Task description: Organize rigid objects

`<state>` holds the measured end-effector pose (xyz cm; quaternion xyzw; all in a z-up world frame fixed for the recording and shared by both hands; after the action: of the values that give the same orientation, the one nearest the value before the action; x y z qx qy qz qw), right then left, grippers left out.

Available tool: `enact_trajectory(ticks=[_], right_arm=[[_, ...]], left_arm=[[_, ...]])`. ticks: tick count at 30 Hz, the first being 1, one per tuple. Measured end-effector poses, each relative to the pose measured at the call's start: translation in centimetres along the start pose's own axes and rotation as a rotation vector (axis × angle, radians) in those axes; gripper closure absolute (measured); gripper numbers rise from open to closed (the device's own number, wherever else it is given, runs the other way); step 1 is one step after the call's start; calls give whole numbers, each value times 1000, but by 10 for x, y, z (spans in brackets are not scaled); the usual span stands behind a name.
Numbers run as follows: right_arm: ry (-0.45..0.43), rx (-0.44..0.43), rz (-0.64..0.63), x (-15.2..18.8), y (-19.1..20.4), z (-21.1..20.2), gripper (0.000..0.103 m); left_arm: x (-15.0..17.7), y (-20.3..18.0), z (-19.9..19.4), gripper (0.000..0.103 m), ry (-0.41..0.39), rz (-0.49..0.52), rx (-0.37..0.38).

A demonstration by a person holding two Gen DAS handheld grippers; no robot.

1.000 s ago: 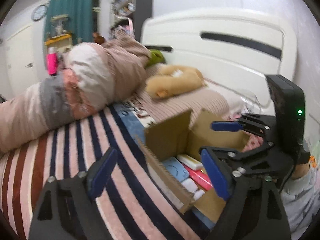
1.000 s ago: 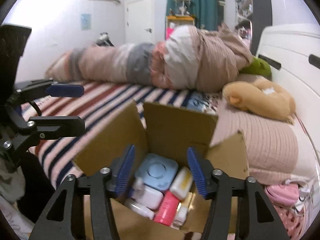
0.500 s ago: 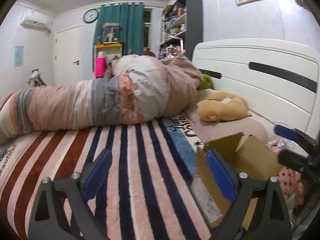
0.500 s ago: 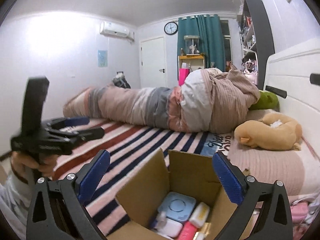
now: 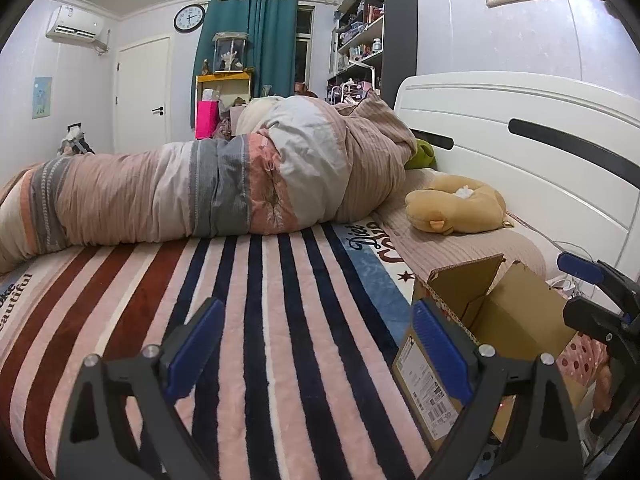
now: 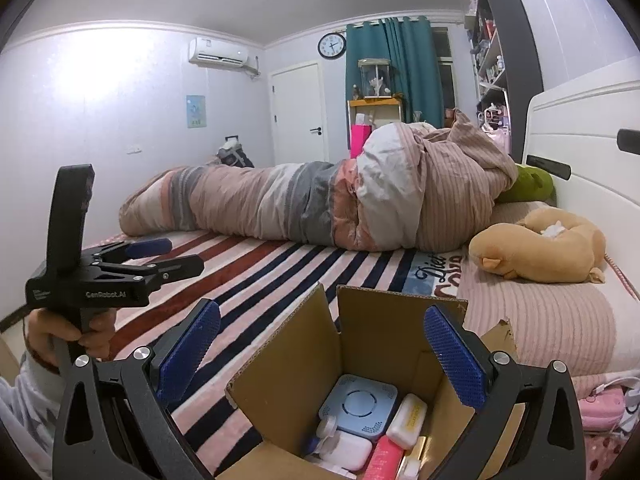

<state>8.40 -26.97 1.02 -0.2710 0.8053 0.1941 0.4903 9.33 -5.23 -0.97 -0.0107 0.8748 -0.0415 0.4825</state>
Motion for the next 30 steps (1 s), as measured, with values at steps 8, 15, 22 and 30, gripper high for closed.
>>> enact_trajectory(ticks=[8,15,22,30], right_arm=[[6,2,-4,1,0,0,0],[15,1,-1,4,1,0,0],[16,4,3,5,0,0,0],[25,12,4,10,0,0,0]], left_arm=[[2,-2,-1,9,2,3,0],[5,-4,-2,9,6,15,14],[7,-11,-7,9,10,28,29],[6,-13,-10,9,9,26,32]])
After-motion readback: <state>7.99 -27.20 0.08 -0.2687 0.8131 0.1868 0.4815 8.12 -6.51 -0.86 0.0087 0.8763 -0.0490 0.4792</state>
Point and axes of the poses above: each gripper's, at about its wrist camera, not at the fingertips, and z roughly the way its jaws point, y to its left, x to its underside, the point moved 7 cm from there along z, roughly the way its jaws point, and after that the axes turned 5 degrees about y, right-handed, at the moved point
